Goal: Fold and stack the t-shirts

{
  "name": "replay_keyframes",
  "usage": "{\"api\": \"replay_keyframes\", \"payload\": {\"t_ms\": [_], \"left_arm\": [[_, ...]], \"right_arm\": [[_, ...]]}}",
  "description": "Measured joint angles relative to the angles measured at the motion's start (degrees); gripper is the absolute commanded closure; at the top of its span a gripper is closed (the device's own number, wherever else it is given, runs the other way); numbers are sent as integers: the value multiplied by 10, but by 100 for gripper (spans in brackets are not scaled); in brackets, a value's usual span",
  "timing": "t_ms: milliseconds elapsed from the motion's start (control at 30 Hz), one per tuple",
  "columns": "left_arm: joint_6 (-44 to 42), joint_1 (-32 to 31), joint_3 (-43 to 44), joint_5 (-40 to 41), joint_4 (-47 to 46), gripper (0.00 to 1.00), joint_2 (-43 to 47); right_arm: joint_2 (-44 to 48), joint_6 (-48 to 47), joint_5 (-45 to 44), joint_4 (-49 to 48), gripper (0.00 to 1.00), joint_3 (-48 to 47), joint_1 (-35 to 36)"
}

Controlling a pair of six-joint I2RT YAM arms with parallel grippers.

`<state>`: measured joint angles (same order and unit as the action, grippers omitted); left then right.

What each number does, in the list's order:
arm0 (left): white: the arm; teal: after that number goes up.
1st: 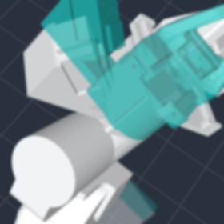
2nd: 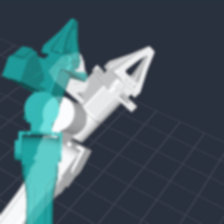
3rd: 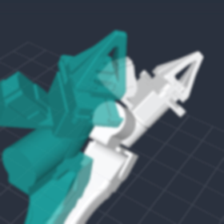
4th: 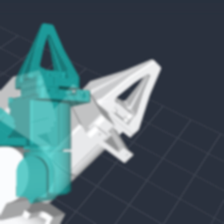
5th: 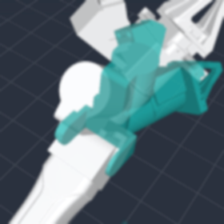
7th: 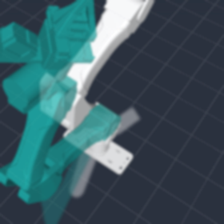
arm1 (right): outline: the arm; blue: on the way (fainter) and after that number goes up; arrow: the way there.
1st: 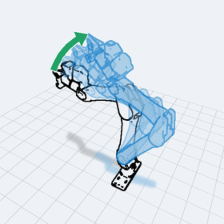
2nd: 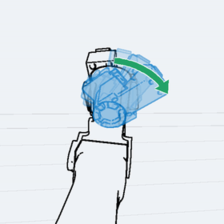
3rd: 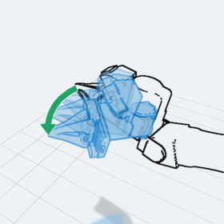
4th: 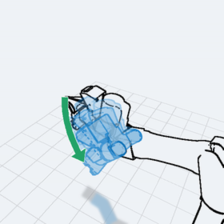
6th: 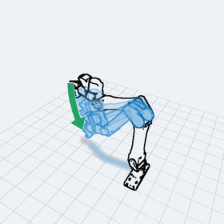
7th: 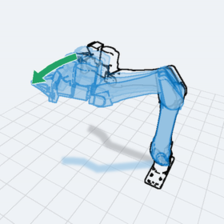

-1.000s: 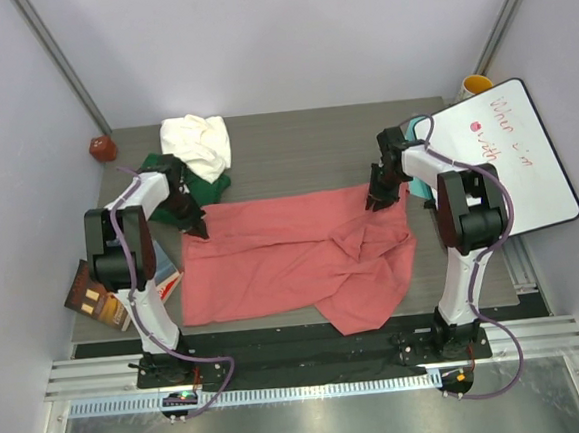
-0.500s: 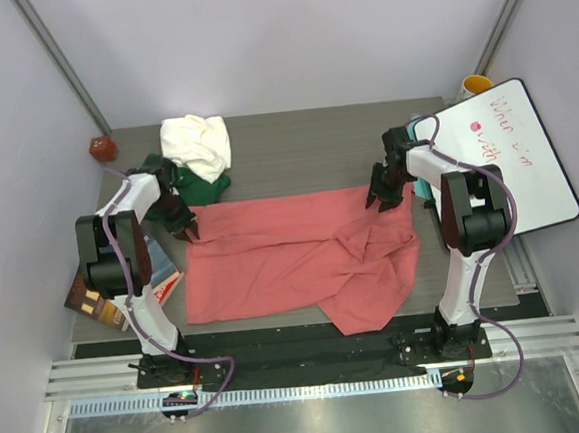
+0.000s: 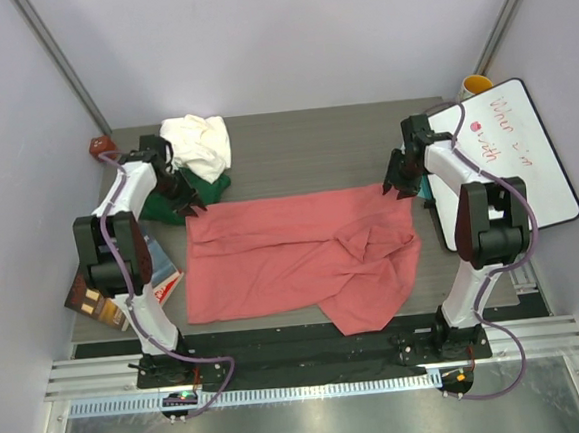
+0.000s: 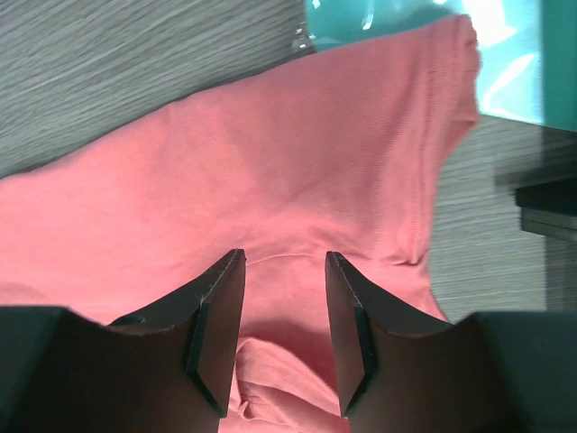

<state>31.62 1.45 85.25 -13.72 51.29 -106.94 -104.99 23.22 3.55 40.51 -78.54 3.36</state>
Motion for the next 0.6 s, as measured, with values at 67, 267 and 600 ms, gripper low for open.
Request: {"api": "replay_keyframes", "payload": {"t_ms": [67,267,600], "left_arm": [[0,-6,6,-5,-6,74,-13],[10,-49,9,-11,-16,100,-65],[49,-66,85,-17,12,100,-171]], "right_arm": [[-2,0,-9,1,54,0,-3],[-46,-2,-42,2,71,-15,-8],[-117,-6,-52,20,93,-64,-9]]}}
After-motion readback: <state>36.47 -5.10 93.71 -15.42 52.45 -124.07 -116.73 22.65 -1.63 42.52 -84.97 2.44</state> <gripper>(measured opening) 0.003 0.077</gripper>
